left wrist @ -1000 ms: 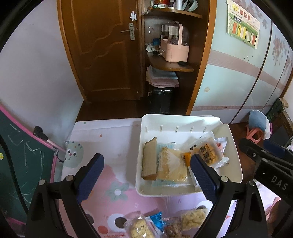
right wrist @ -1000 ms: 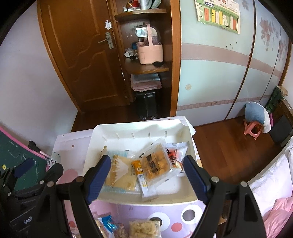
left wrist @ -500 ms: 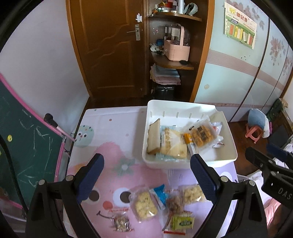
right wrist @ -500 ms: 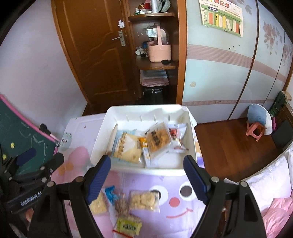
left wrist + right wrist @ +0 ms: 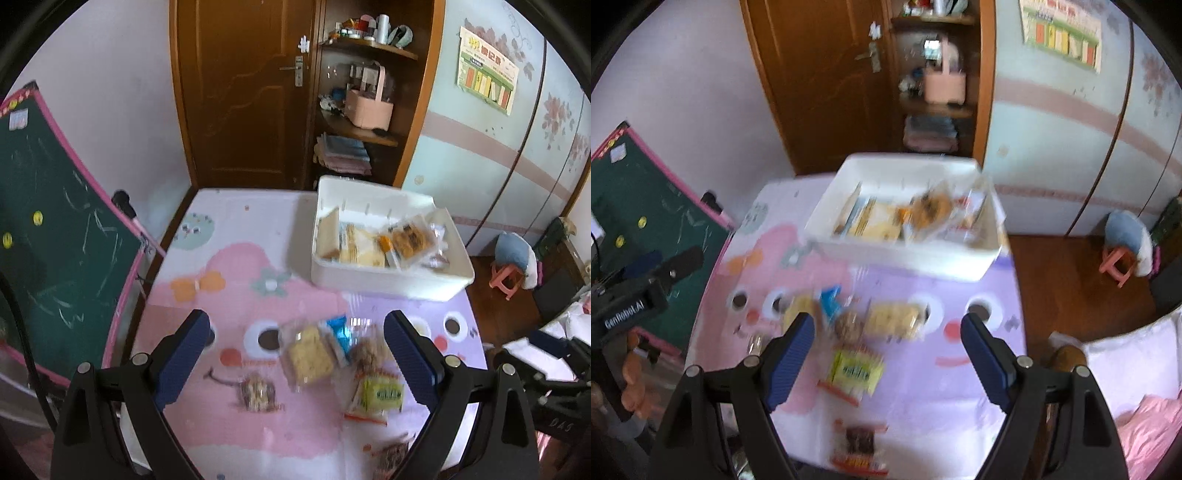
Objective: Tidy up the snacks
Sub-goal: 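Move both tools back over the remaining snacks on the table, then grasp the dark nut-candy bag with the left tool while the right tool grasps the dark red-print bag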
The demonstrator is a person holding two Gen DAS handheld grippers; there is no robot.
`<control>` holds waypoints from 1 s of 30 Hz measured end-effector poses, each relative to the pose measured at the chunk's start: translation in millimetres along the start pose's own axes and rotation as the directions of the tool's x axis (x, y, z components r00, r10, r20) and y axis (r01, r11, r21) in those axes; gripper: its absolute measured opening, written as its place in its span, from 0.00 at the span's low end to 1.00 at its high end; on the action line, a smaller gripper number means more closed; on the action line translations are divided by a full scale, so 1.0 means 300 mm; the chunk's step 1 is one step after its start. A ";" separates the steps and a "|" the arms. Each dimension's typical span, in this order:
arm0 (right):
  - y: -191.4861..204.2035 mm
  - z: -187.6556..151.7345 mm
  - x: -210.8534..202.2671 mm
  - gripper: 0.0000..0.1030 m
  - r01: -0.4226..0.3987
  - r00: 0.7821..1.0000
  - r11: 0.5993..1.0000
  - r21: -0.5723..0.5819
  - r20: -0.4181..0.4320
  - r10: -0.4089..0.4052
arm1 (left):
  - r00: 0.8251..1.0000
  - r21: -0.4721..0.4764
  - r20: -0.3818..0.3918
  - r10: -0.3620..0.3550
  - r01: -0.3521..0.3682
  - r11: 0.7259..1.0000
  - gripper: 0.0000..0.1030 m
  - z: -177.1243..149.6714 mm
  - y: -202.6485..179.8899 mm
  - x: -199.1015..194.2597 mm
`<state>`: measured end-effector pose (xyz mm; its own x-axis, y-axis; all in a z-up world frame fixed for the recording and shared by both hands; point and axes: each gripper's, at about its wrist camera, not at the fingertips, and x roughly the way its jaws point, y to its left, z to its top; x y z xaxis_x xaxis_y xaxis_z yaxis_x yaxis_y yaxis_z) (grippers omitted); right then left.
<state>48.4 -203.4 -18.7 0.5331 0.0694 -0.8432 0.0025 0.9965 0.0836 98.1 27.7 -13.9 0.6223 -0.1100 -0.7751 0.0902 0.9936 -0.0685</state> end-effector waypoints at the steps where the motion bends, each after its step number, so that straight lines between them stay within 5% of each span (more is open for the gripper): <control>1: 0.003 -0.029 0.010 0.80 -0.004 1.000 1.000 -0.004 -0.021 0.004 | 1.000 0.001 -0.008 0.002 -0.002 1.000 0.92 -0.026 0.005 0.004; 13: 0.033 -0.413 0.262 0.76 -0.017 0.961 1.000 0.010 -0.275 0.019 | 0.988 -0.017 -0.150 0.025 -0.028 0.999 0.92 -0.308 0.075 0.161; 21: 0.076 -0.505 0.361 0.73 0.000 0.945 1.000 -0.025 -0.327 -0.008 | 0.976 -0.030 -0.212 0.043 -0.051 0.998 0.92 -0.362 0.175 0.295; 30: 0.118 -0.544 0.450 0.50 -0.011 0.928 0.998 -0.065 -0.371 -0.014 | 0.945 -0.110 -0.327 -0.008 -0.030 0.993 0.92 -0.358 0.232 0.492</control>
<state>-17.6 -151.2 -216.2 0.1807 0.0681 -0.9812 -0.0587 0.9966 0.0583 112.7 83.6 -200.5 0.3335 -0.1025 -0.9371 -0.0149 0.9934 -0.1139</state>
